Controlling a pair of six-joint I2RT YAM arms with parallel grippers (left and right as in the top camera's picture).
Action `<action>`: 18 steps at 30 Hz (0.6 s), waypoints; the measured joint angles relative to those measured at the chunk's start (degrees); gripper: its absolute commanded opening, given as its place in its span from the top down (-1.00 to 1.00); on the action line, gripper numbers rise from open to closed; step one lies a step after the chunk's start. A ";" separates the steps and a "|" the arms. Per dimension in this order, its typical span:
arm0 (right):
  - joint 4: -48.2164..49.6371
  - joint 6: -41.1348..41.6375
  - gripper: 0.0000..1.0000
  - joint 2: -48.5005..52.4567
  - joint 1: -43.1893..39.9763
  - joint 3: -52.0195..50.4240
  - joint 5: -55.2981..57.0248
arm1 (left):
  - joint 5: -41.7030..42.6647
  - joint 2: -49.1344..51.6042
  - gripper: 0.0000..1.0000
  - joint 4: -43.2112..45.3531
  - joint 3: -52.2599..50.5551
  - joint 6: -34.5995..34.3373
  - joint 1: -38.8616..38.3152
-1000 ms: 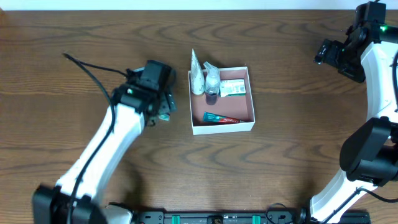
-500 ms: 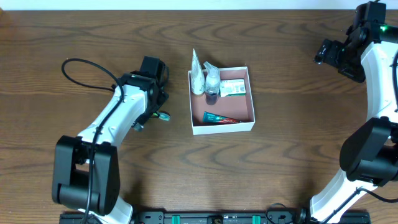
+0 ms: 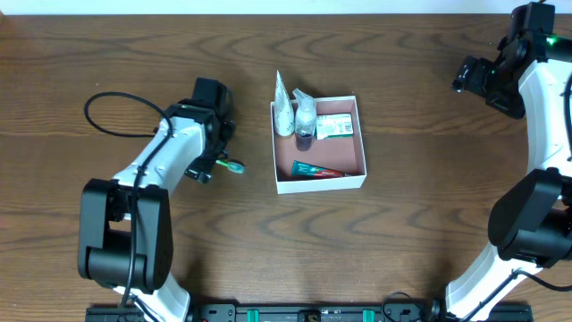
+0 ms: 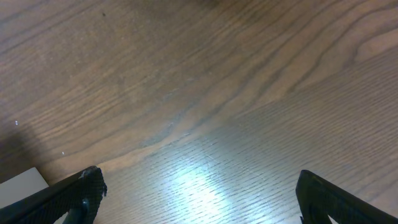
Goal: Pack container
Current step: 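Move the left gripper over the green-white toothbrush, then grasp the toothbrush handle with the left gripper and lift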
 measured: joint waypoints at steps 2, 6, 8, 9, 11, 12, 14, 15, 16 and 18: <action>0.00 0.00 -0.99 0.00 0.00 0.00 -0.02 | 0.28 0.07 -0.96 0.02 0.00 0.02 0.85; 0.00 0.00 -0.98 0.00 0.00 0.00 -0.02 | 0.48 0.15 -0.96 1.46 0.00 0.57 1.79; 0.00 0.00 -0.99 0.00 0.00 0.00 -0.02 | 0.72 0.35 -0.96 2.38 0.00 1.22 1.81; 0.00 0.00 -0.98 0.00 0.00 0.00 0.00 | 0.92 0.55 -0.96 2.58 0.00 1.49 1.81; 0.00 0.00 -0.98 0.00 0.00 0.00 -0.02 | 1.36 1.16 -0.96 2.60 0.00 1.95 1.81; -0.02 0.00 -0.99 0.00 0.00 0.00 -0.02 | 1.68 1.70 -0.96 2.60 0.00 2.21 1.81; 0.00 0.00 -0.99 0.00 0.00 0.00 -0.02 | 2.01 2.86 -0.96 2.60 0.00 2.40 1.81; 0.00 0.00 -0.98 0.00 0.00 0.00 -0.02 | 2.38 3.58 -0.96 2.60 0.00 2.43 1.81; 0.00 0.00 -0.98 0.00 0.00 0.00 -0.02 | 2.82 4.37 -0.96 2.60 0.00 2.45 1.81; 0.00 0.00 -0.98 0.00 0.00 0.00 -0.02 | 3.02 5.66 -0.96 2.19 0.20 2.64 1.79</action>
